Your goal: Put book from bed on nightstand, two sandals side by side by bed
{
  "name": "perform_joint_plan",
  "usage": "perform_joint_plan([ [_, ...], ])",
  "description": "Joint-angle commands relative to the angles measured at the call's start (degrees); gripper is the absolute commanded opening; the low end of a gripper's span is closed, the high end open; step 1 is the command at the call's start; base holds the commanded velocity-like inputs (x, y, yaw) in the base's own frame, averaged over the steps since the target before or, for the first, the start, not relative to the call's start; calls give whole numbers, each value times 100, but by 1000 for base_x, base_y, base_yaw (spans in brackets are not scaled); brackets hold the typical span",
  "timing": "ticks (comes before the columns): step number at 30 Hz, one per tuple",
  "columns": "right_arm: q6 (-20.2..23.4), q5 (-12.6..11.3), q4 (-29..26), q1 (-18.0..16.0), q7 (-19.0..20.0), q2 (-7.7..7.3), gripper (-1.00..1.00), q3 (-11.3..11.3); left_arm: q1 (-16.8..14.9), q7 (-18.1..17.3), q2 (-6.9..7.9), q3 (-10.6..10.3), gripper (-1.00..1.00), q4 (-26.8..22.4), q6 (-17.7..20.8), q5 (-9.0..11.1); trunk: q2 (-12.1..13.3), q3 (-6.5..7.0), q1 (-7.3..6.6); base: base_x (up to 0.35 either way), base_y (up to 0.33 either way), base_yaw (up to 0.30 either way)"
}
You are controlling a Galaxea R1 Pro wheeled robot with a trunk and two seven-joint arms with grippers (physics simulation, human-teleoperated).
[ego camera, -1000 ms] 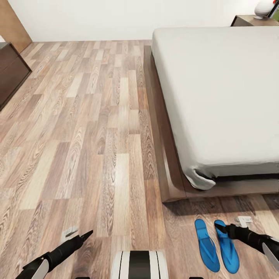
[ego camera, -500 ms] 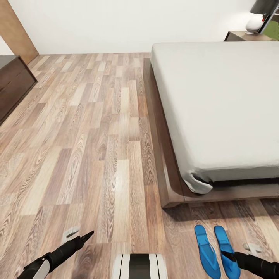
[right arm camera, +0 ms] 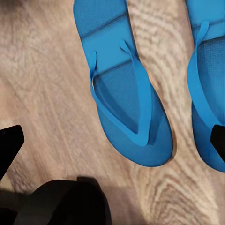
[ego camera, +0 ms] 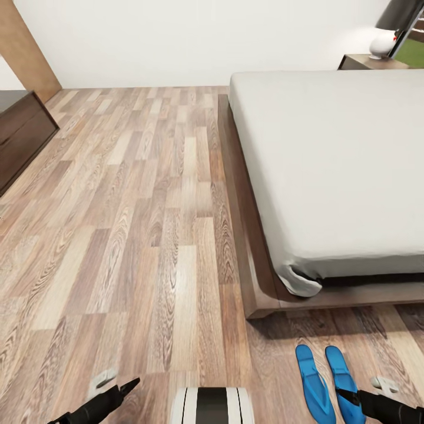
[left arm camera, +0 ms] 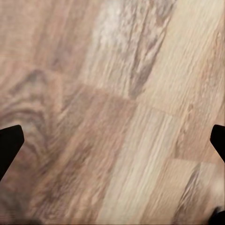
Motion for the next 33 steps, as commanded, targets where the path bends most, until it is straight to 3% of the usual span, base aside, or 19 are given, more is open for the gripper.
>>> perform_joint_plan([
  [1,59,-33,-1,0,18,-1,100,-10,7,-22,0,13,100,7,60,47,0,20,-3,0,0,0],
  [33,12,-32,193,0,1,-1,100,-4,20,-26,1,8,100,18,63,47,43,728,-86,0,0,0],
])
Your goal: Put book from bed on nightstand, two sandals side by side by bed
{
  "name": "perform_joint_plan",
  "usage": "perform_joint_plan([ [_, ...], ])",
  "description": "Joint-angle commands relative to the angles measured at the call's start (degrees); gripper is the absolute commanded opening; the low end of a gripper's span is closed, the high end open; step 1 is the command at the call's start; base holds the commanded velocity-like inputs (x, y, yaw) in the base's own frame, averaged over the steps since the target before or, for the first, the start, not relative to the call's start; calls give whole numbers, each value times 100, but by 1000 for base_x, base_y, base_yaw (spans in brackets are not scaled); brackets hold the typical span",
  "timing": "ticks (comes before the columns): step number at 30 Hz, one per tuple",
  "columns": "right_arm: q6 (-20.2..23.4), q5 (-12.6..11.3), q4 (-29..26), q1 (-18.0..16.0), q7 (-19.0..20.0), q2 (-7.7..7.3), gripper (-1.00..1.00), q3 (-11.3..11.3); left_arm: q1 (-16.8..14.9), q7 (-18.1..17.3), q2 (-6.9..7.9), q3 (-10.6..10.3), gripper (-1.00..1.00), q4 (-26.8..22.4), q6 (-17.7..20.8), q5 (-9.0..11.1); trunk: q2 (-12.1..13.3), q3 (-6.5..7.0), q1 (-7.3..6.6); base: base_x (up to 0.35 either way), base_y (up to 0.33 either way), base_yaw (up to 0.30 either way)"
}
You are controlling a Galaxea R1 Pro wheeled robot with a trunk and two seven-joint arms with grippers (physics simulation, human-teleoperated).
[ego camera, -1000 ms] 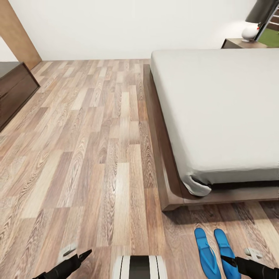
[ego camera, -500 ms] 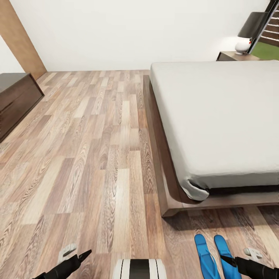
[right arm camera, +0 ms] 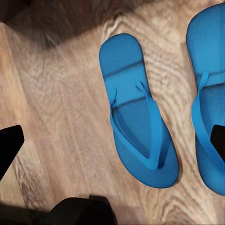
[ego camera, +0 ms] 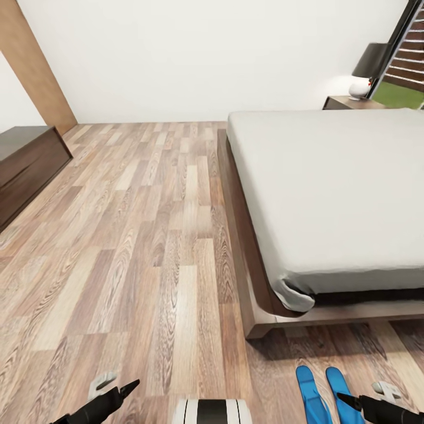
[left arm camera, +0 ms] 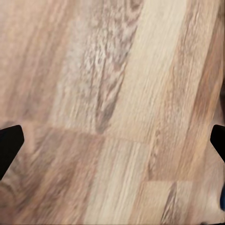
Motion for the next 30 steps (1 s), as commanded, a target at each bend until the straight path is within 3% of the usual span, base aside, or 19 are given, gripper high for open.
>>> perform_joint_plan([
  [1,54,-33,9,-1,18,-1,100,-10,-2,-20,-1,12,100,1,58,46,0,19,-3,0,0,0],
  [12,16,-31,118,-1,-24,23,100,-4,-2,-7,-7,7,100,1,50,44,15,263,-32,0,0,0],
  [16,8,-11,202,-1,-37,274,100,-14,-2,2,-16,2,100,1,47,40,20,351,-42,0,0,0],
  [30,-13,11,447,-1,-51,457,100,-8,-2,23,-52,-18,100,8,32,37,39,662,-78,0,0,0],
])
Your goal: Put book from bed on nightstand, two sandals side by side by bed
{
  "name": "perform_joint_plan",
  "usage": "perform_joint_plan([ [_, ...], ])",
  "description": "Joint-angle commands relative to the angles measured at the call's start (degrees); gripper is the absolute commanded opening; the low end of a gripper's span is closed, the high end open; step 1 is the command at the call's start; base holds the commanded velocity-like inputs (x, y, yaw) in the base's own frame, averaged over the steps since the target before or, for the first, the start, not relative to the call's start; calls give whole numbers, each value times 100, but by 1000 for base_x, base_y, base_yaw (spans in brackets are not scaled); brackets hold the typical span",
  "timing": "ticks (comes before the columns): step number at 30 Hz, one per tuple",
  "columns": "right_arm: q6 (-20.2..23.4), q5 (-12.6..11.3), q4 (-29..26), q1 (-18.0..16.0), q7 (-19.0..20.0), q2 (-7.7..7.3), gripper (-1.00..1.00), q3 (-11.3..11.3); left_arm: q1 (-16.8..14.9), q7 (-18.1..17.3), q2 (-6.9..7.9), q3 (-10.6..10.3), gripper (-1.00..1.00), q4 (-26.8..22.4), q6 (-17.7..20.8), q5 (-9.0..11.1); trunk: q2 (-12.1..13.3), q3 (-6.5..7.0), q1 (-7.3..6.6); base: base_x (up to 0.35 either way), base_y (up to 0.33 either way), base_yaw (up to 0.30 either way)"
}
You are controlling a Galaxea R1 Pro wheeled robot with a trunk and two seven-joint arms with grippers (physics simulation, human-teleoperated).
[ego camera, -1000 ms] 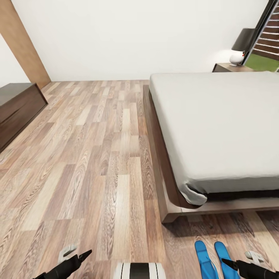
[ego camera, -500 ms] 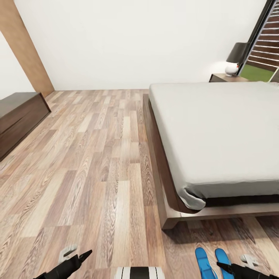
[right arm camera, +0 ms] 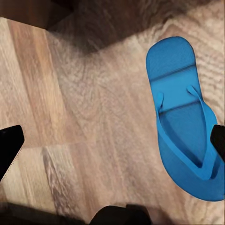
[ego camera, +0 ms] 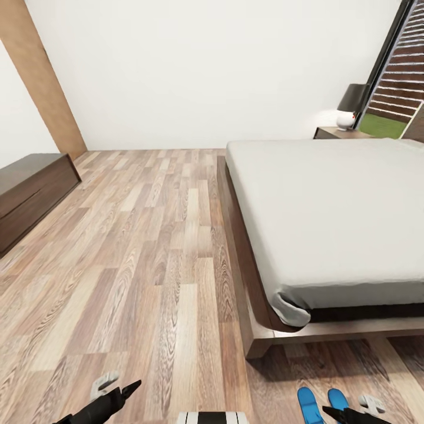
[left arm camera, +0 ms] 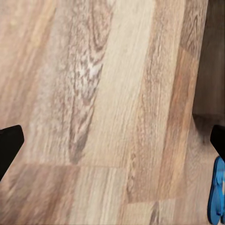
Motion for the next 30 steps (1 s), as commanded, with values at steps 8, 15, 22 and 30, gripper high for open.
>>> perform_joint_plan([
  [8,-501,-29,115,-1,-376,351,100,-20,-2,-20,-22,-7,100,101,45,33,284,144,-159,0,0,0],
  [15,-575,-23,123,-1,-625,436,100,-21,-2,47,-213,-10,100,205,26,-257,565,270,-313,0,0,0],
  [22,-580,-22,130,-1,-659,447,100,-21,-2,324,-359,-6,100,237,-3,-696,845,395,-466,0,0,0],
  [30,-588,-21,175,-1,-1063,448,100,-20,-2,622,-511,-11,100,239,-18,-783,1166,539,-642,0,0,0],
])
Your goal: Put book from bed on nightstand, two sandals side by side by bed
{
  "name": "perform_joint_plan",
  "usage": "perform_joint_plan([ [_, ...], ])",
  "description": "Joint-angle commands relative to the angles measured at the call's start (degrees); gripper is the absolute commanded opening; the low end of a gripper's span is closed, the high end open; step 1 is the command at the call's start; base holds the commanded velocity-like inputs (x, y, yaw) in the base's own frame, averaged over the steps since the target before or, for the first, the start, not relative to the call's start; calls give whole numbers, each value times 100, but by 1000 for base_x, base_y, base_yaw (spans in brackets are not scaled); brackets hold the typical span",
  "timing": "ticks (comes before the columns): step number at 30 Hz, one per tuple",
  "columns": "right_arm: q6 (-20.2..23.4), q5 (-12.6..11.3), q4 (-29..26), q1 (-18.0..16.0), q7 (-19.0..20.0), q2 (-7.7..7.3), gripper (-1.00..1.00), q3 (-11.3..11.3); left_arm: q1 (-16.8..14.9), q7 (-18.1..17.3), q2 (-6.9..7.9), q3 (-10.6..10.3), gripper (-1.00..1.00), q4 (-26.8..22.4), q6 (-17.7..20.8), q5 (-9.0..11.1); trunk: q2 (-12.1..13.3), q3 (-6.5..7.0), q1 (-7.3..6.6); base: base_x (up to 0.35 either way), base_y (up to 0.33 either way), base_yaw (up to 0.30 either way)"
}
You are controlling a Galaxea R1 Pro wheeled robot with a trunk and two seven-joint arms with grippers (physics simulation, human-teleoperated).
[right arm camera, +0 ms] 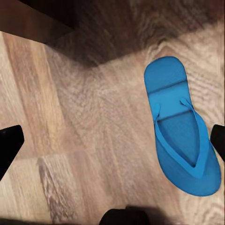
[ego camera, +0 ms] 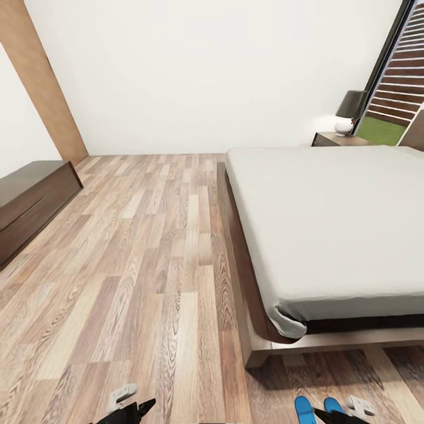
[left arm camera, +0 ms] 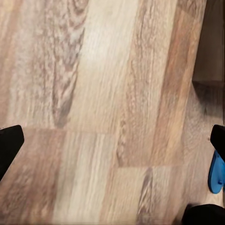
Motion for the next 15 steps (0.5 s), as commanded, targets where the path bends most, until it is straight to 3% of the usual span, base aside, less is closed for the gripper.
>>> perform_joint_plan([
  [1,23,-25,17,-2,-19,-1,100,-8,-2,-16,-15,21,100,-1,50,43,40,14,-24,0,0,0],
  [6,23,-25,93,-2,-140,-1,100,-4,-2,18,-61,21,100,7,-102,29,240,104,-133,0,0,0],
  [10,22,-24,121,-2,-168,45,100,2,-2,116,-75,-11,100,98,-213,-99,401,176,-221,0,0,0],
  [15,21,-20,162,-2,-229,305,100,-1,-2,281,-178,-43,100,186,-350,-310,601,266,-331,0,0,0],
])
